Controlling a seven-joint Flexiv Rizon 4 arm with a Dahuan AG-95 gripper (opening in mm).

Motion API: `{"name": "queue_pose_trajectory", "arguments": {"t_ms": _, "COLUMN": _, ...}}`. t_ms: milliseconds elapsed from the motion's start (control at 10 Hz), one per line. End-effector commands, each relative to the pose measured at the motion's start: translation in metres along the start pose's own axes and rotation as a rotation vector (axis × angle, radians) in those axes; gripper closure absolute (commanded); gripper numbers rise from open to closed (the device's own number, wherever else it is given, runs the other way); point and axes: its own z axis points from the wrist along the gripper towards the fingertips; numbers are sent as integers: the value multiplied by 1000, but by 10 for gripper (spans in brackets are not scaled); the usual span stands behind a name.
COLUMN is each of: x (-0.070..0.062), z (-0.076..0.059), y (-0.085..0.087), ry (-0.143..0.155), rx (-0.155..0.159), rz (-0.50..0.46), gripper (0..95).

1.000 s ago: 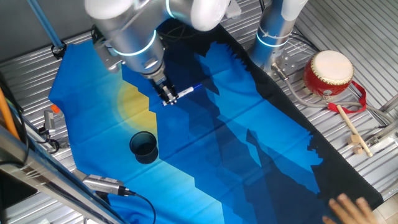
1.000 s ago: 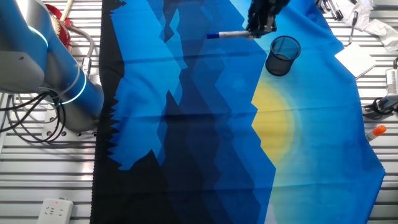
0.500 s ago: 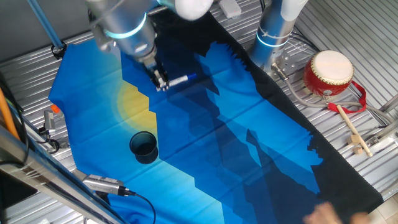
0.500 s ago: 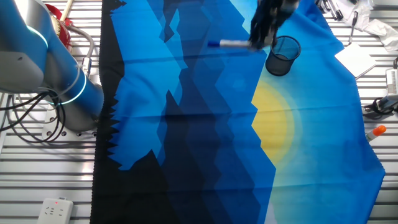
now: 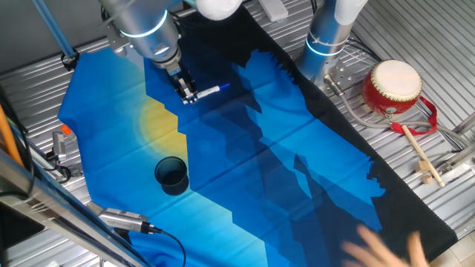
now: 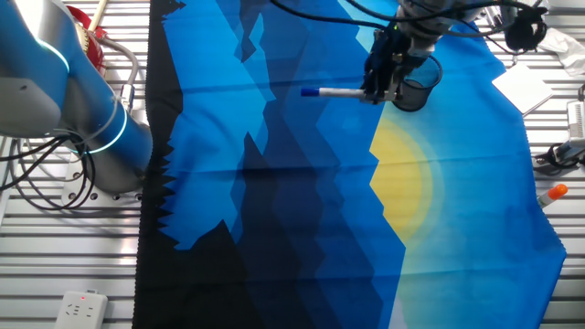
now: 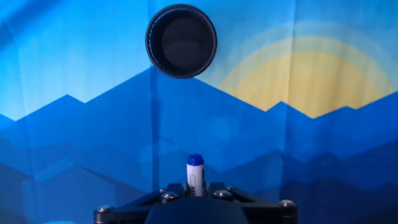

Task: Put the pen into the pen holder

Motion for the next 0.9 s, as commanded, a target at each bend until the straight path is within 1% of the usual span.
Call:
{"name": "queue_pose_trajectory", "arguments": {"t_ms": 100, "x": -7, "z": -6, "y": 13, "ry": 11, "rx": -8, "rz": 27, "gripper": 950}}
{"name": "queue_pose_trajectory", "arguments": {"t_ms": 200, "x": -11, "z": -8, "y": 20, "ry": 13, "rx": -12, "rz": 49, "gripper": 950}}
{"name": "queue_pose_trajectory", "arguments": {"t_ms": 400, "x": -16, "z": -4, "y": 32, "ry": 8, "rx": -12, "rz": 77, "gripper": 950}}
{"name": "queue_pose_trajectory", "arguments": {"t_ms": 900, "x": -25, "z": 5, "y": 50, "ry": 2, "rx": -12, "rz": 108, "gripper": 950}}
